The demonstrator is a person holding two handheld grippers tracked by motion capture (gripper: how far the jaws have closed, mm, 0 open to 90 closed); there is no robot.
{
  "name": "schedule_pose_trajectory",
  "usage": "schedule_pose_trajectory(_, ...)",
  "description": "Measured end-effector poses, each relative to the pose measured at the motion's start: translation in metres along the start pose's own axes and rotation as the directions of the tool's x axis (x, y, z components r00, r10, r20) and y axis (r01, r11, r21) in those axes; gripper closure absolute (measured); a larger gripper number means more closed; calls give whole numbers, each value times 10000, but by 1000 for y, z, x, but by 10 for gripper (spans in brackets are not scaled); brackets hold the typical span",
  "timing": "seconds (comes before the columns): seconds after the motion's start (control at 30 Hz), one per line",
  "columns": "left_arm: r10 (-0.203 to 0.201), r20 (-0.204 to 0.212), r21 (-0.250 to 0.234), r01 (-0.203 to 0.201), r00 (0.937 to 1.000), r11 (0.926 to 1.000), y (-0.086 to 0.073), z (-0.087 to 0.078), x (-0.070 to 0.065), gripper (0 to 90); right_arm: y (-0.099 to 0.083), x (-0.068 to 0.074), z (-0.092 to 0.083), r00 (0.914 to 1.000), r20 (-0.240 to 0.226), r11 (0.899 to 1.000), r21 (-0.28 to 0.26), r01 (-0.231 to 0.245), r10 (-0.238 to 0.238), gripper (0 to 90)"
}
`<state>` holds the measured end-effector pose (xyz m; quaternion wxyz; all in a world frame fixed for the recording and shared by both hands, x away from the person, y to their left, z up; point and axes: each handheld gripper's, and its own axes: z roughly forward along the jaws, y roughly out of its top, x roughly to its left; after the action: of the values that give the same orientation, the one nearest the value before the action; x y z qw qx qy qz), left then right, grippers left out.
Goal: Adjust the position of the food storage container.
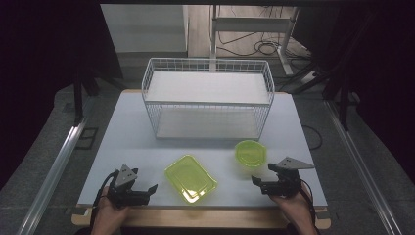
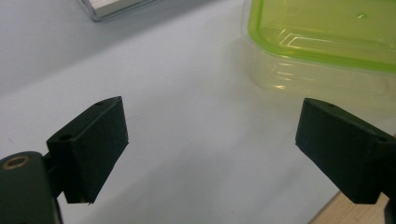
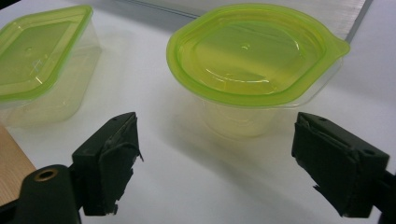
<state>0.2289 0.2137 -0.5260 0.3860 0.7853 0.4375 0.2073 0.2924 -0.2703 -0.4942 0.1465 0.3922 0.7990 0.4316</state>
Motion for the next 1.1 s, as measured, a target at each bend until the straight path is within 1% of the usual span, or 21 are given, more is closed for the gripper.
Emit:
schedule_pose_trajectory(0.07, 6, 15, -11, -6, 10000, 10000, -1, 1, 0, 92, 0, -1, 0, 10000, -2, 10000, -25, -8, 8, 163)
schedule_pose_trajectory(0.13, 18, 54, -5, -18, 10000, 10000, -1, 1, 1, 92, 1, -1, -1, 9999, 102, 10000, -50, 23, -23, 172)
schedule_pose_trajectory(0.2, -15, 105, -31, 16, 9999, 10000, -1, 2, 1, 88, 1, -1, -3, 9999, 107, 10000, -70, 44, -44, 196)
schedule_pose_trajectory(0.23, -123, 323, -27, 124, 9994, 9999, -2, 3, 2, 85, 2, -1, -3, 9999, 146, 10000, -66, 40, -39, 198)
schedule_pose_trajectory(0.27, -134, 348, -7, 134, 9993, 9999, -2, 3, 2, 83, 2, -1, -3, 9998, 200, 10000, -41, 24, -24, 203)
schedule_pose_trajectory(0.37, -6, 234, 142, 3, 9997, 9999, -2, 5, 1, 77, 3, -1, -3, 9998, 177, 10000, 3, 30, -30, 225)
schedule_pose_trajectory(0.47, 102, 300, 265, -110, 9995, 9996, -2, 6, 1, 74, 4, -1, -4, 9998, 191, 10000, 23, -20, 20, 236)
schedule_pose_trajectory(0.53, 206, 263, 374, -215, 9994, 9991, -2, 7, 0, 73, 4, 0, -5, 9997, 228, 10000, 42, -51, 50, 243)
schedule_pose_trajectory(0.63, 297, 276, 461, -309, 9992, 9985, -3, 8, -1, 73, 5, -1, -6, 9997, 241, 9998, 207, -29, 24, 277)
schedule_pose_trajectory(0.73, 252, 268, 378, -262, 9993, 9989, -3, 7, 0, 73, 7, -1, -7, 9999, 116, 9994, 346, -62, 58, 342)
schedule_pose_trajectory(0.83, 196, 272, 346, -205, 9994, 9992, -3, 7, 1, 73, 13, 1, -10, 9999, -50, 9991, 389, 153, -151, 442)
schedule_pose_trajectory(0.93, 193, 260, 364, -203, 9995, 9991, -3, 7, 1, 73, 20, 8, -10, 9984, -184, 9967, 590, 551, -541, 580)
schedule_pose_trajectory(0.97, 193, 260, 364, -203, 9995, 9991, -3, 7, 1, 73, 20, 8, -10, 9984, -184, 9967, 590, 551, -541, 580)
schedule_pose_trajectory(1.0, 242, 241, 413, -252, 9994, 9988, -3, 8, 0, 73, 25, 14, -8, 9959, -187, 9928, 783, 902, -890, 688)
schedule_pose_trajectory(1.1, 292, 219, 470, -302, 9993, 9984, -3, 9, -1, 73, 34, 21, -3, 9911, -407, 9875, 887, 1302, -1270, 807)
